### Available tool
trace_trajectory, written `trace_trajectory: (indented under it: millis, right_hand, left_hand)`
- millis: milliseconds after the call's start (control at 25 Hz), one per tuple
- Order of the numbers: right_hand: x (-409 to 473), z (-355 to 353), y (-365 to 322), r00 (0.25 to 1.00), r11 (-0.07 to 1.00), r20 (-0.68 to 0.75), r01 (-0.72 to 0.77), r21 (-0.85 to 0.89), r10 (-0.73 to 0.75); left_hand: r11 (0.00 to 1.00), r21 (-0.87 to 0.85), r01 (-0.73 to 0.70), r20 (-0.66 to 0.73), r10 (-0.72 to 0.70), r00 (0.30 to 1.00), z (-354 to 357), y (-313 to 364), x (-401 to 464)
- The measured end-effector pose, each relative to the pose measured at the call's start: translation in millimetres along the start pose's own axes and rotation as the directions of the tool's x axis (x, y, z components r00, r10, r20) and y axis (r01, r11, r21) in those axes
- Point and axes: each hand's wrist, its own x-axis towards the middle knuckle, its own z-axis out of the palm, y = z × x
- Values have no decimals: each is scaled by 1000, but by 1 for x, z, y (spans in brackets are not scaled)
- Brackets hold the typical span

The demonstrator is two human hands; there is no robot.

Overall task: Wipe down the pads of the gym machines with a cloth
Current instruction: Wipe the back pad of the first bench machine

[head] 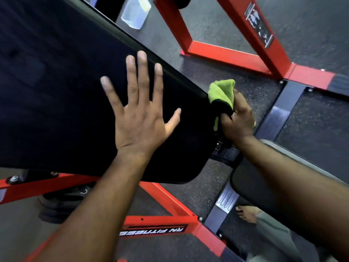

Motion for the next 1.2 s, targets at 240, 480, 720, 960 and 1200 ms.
trace_trajectory:
  millis: [240,480,720,960,1200]
  right_hand:
    - [-45,15,29,898,876,60,-439,198,437]
    - [-45,38,43,890,820,-35,-404,405,455]
    - [-67,26,55,793,586,383,-608,536,473]
    - [-44,39,34,840,666,129,-502,552,527]
    - [-135,61,39,648,332,455,-731,596,611]
  left_hand:
    - [917,109,-384,85,376,923,21,20,-7]
    - [876,137,-462,53,459,887,45,44,-15]
    - [880,163,-446,34,447,894,44,44,-16]
    - [867,216,-449,18,456,890,46,44,-15]
    - [886,213,-413,96,401,911,38,43,-13]
